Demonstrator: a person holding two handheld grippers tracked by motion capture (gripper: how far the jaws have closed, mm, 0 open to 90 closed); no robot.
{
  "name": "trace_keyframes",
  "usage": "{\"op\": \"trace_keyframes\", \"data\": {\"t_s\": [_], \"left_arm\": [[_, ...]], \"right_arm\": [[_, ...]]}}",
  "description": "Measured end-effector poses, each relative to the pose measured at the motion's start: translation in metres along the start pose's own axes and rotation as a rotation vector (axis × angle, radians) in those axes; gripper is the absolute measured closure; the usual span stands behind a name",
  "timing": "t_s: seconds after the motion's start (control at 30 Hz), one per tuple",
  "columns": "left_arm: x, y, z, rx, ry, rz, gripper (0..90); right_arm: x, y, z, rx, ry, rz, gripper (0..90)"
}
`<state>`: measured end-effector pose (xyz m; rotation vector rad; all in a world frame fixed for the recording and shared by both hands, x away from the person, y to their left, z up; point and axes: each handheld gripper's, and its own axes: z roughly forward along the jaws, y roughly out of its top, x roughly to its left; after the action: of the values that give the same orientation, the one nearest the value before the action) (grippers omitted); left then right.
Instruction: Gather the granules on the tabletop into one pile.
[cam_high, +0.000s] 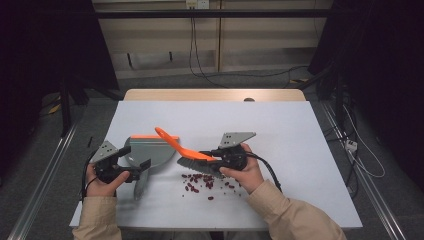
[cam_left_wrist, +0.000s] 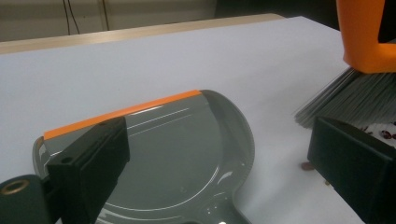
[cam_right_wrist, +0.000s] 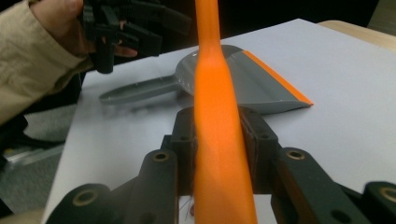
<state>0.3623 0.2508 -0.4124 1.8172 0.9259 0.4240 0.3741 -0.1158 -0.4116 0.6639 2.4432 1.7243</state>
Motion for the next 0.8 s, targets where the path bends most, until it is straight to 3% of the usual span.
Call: {"op": "trace_keyframes", "data": {"t_s": [0.37,0.67,0.73,0.8], "left_arm": [[-0.001,0.000,0.000,0.001,-0.001,0.002,5.5],[-0.001,0.001,0.000,-0.002,0.000,0.000,5.6],[-0.001,0.001,-0.001,-0.003,0.001,0.003,5.5],[-0.001,0.001,-0.001,-0.002,-0.001,0.005,5.5]], "right_arm": [[0.019,-0.006,0.003,-0.030,0.001,0.096,70.7],[0.038,-0.012,0.012,-0.040,0.059,0.177,70.7],[0.044,-0.013,0.015,-0.024,0.069,0.165,70.7],[0.048,-0.015,0.019,-0.016,0.082,0.183,70.7]]}}
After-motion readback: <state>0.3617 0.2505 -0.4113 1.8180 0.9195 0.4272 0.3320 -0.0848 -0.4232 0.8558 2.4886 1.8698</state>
